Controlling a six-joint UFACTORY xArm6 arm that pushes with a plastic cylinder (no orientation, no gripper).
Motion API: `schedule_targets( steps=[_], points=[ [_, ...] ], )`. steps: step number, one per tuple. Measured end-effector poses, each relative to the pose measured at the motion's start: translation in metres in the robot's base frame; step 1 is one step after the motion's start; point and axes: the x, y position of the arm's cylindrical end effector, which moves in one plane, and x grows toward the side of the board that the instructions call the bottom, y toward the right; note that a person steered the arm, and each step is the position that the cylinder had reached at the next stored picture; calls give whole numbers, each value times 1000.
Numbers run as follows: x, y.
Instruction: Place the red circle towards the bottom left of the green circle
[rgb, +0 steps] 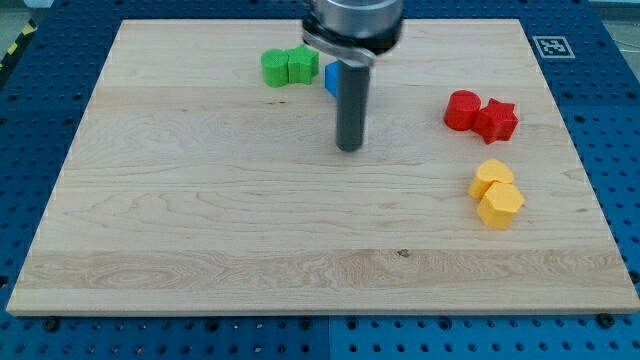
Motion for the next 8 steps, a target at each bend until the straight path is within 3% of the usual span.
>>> schedule_targets(
  steps=[2,4,6,7,8],
  points=[
    [13,124],
    [-14,230],
    [-75,198],
    [-72,147],
    [-39,94]
  ],
)
